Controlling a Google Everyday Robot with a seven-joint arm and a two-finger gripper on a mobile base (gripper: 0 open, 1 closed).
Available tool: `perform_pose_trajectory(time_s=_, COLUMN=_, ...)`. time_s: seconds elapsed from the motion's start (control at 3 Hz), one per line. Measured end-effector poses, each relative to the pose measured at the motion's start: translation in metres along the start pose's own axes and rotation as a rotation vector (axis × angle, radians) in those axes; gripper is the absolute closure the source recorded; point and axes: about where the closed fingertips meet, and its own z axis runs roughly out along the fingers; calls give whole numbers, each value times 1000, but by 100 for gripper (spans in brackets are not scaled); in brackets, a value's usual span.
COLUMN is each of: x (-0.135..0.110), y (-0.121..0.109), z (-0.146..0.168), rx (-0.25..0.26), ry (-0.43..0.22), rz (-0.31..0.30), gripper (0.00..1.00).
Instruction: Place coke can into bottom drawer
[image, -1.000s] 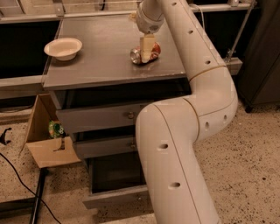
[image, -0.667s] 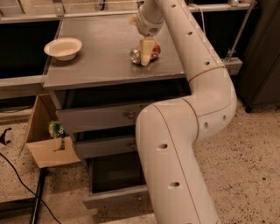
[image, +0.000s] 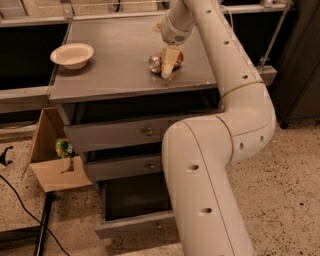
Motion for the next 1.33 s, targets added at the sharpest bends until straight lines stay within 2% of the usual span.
perform_pose_trajectory(time_s=0.33, x=-1, y=-2, z=-3, rx=19, ry=-43, rz=26, gripper=0)
perform_pose_trajectory(time_s=0.67, x=0, y=-1, z=-1, rx=15, ry=-43, rz=37, gripper=0)
perform_pose_trajectory(time_s=1.0, x=5, y=4, z=2, rx=-12, ry=2, rz=55, gripper=0)
perform_pose_trajectory(time_s=1.33, x=15, y=10, z=4, rx=-41, ry=57, rz=74, gripper=20)
